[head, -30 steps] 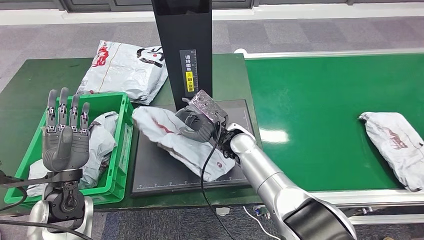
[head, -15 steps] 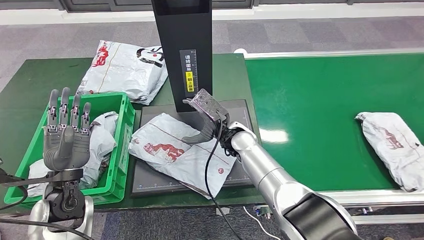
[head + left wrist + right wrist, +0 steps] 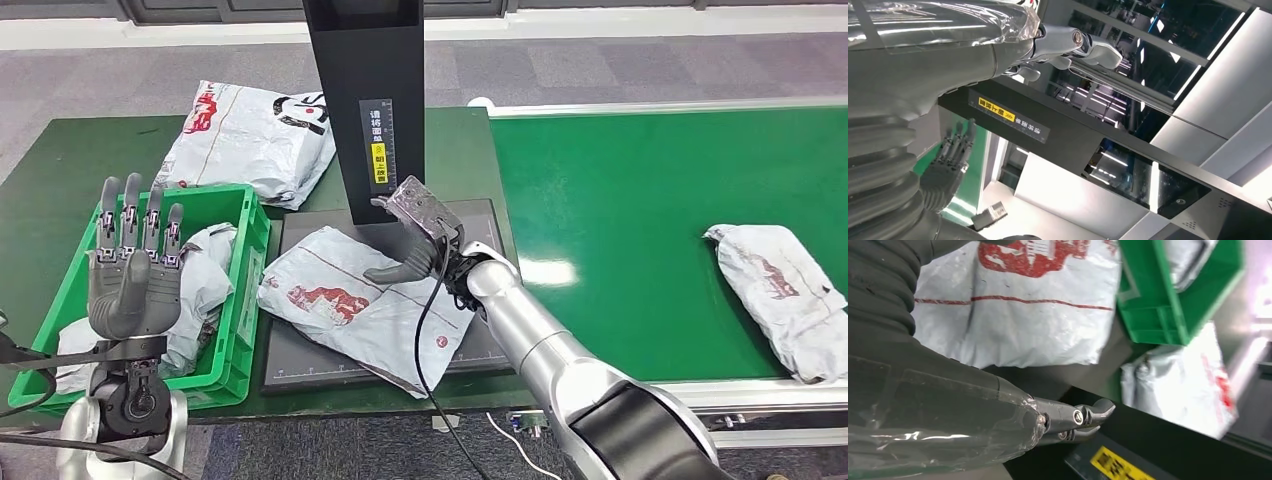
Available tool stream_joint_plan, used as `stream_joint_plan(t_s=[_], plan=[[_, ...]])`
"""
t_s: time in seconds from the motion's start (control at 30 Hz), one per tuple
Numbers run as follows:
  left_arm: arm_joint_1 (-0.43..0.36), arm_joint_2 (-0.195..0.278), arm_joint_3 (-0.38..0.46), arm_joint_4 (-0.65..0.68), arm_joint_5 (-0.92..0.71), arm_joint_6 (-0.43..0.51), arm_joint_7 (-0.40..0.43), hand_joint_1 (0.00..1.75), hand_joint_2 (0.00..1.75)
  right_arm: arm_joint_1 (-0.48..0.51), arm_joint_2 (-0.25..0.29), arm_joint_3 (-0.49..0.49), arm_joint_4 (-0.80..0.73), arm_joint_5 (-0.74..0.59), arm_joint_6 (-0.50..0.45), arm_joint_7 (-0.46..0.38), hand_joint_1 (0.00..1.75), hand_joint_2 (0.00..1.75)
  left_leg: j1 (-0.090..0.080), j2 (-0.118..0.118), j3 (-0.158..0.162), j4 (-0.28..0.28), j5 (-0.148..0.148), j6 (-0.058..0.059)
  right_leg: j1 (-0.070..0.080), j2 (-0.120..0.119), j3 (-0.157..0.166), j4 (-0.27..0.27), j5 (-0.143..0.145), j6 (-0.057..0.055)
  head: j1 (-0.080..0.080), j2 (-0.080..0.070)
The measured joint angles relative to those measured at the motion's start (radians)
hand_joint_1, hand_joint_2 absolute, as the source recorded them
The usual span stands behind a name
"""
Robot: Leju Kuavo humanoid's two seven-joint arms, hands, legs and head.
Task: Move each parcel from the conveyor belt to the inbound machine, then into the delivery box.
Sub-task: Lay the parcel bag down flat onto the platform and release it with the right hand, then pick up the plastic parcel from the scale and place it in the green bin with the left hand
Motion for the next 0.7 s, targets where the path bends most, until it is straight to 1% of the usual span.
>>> stream_joint_plan(t_s=[0.03,0.07,0.13,0.2,0.27,0.37,0.47,0.57,0.63,0.7], plan=[[0.004,0.004,0.000,0.000,-0.021,0.000,-0.003,0.00,1.75,0.019,-0.007,-0.003,-0.039,0.002,-0.034,-0.042,0.00,1.75,0.000,-0.001,0.000,0.000,0.000,0.000,0.000,0.000,0.000,0.000,0.000,0.000,0.000,0.000],[0.010,0.009,0.000,-0.001,-0.053,-0.001,-0.008,0.00,1.75,0.050,-0.016,-0.009,-0.107,0.011,-0.087,-0.090,0.00,1.75,0.000,-0.001,0.000,0.000,0.000,0.000,0.000,-0.001,0.000,0.000,0.000,0.000,0.000,0.000],[0.028,0.025,0.000,-0.003,-0.141,-0.002,-0.022,0.00,1.75,0.142,-0.039,-0.029,-0.331,0.047,-0.220,-0.157,0.00,1.75,0.000,-0.002,0.000,0.000,-0.001,0.000,0.000,-0.002,0.000,0.000,-0.001,0.000,0.001,0.000],[0.044,0.040,0.000,-0.003,-0.230,-0.003,-0.033,0.00,1.75,0.238,-0.059,-0.050,-0.560,0.088,-0.314,-0.163,0.00,1.75,0.000,-0.003,-0.001,0.000,-0.002,-0.001,0.000,-0.002,-0.001,0.000,-0.002,-0.001,0.000,0.000],[0.050,0.051,-0.001,-0.003,-0.334,0.003,-0.039,0.00,1.75,0.322,-0.072,-0.068,-0.735,0.126,-0.381,-0.179,0.00,1.75,0.000,-0.003,-0.001,0.000,-0.003,-0.001,0.000,-0.003,-0.001,-0.001,-0.004,-0.001,0.000,0.000],[0.043,0.062,-0.014,-0.001,-0.582,0.041,-0.043,0.00,1.75,0.440,-0.083,-0.088,-0.957,0.180,-0.485,-0.234,0.00,1.75,0.000,-0.003,-0.001,0.000,-0.004,-0.001,0.000,-0.003,-0.001,-0.001,-0.005,-0.001,0.000,0.000],[0.000,0.074,-0.056,0.016,-0.857,0.093,-0.040,0.00,1.75,0.556,-0.096,-0.109,-1.140,0.166,-0.532,-0.276,0.00,1.75,0.000,-0.003,-0.001,0.000,-0.004,-0.001,0.000,-0.003,-0.002,-0.001,-0.005,-0.001,0.000,0.000],[-0.069,0.086,-0.114,0.053,-1.061,0.122,-0.020,0.00,1.75,0.636,-0.099,-0.139,-1.256,0.121,-0.532,-0.302,0.00,1.75,0.000,-0.002,-0.001,0.000,-0.004,-0.001,0.000,-0.003,-0.001,-0.001,-0.004,-0.001,0.000,0.000],[-0.106,0.091,-0.149,0.077,-1.117,0.125,-0.011,0.00,1.75,0.667,-0.100,-0.160,-1.305,0.104,-0.527,-0.310,0.00,1.75,0.000,0.000,0.000,0.000,-0.004,-0.001,0.000,-0.001,-0.001,-0.001,-0.003,-0.001,0.000,0.000],[-0.129,0.093,-0.174,0.095,-1.130,0.127,-0.007,0.00,1.75,0.688,-0.101,-0.176,-1.341,0.098,-0.523,-0.313,0.00,1.75,0.000,0.002,0.000,0.000,-0.004,-0.001,0.000,0.001,-0.001,-0.001,-0.002,-0.001,0.000,0.000]])
